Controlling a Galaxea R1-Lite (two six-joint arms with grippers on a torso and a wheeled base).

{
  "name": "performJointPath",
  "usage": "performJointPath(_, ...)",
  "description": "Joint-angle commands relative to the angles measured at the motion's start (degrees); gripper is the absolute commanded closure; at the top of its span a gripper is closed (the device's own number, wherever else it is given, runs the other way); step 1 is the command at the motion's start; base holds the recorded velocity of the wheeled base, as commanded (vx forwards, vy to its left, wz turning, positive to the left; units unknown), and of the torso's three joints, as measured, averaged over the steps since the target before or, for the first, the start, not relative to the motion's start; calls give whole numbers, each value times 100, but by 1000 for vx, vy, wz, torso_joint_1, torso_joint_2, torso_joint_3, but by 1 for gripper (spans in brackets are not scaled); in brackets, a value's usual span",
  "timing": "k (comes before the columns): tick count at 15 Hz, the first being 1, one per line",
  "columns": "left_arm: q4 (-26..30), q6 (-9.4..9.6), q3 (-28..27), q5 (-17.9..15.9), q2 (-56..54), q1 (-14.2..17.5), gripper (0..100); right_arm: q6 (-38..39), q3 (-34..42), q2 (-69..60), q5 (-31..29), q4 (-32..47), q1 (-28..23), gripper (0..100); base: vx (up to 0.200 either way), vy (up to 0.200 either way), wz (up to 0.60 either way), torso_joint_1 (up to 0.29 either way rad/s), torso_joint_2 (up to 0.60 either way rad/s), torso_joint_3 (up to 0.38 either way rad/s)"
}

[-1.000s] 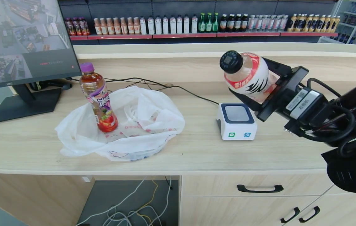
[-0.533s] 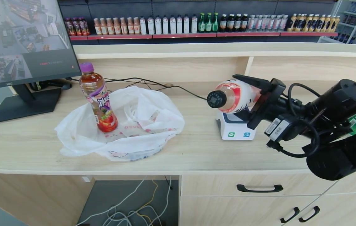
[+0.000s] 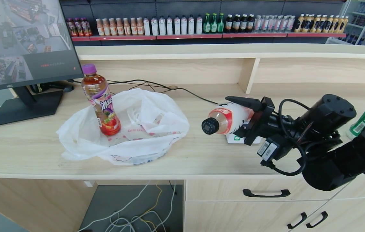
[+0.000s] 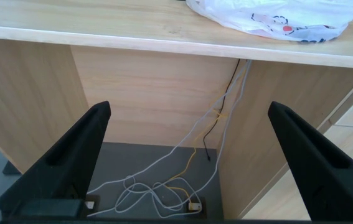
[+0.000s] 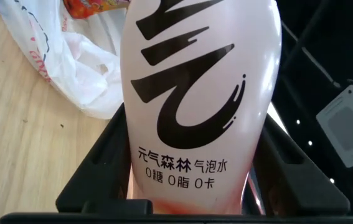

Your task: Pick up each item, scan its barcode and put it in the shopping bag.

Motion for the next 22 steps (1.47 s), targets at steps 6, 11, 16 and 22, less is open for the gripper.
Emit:
performJointPath(6, 0, -2, 0, 0, -2, 0, 0, -68, -50, 234, -18, -6, -4, 100, 0, 0, 0, 0, 0, 0)
performJointPath(11, 0, -2, 0, 0, -2, 0, 0, -85, -111, 278, -9, -6, -40, 100, 0, 0, 0, 0, 0, 0)
performJointPath(16, 0, -2, 0, 0, -2, 0, 0, -94, -129, 296, -9, -6, -57, 100, 0, 0, 0, 0, 0, 0)
performJointPath(22, 0, -2, 0, 0, -2, 0, 0, -85, -164, 357, -18, -6, -101, 100, 0, 0, 0, 0, 0, 0)
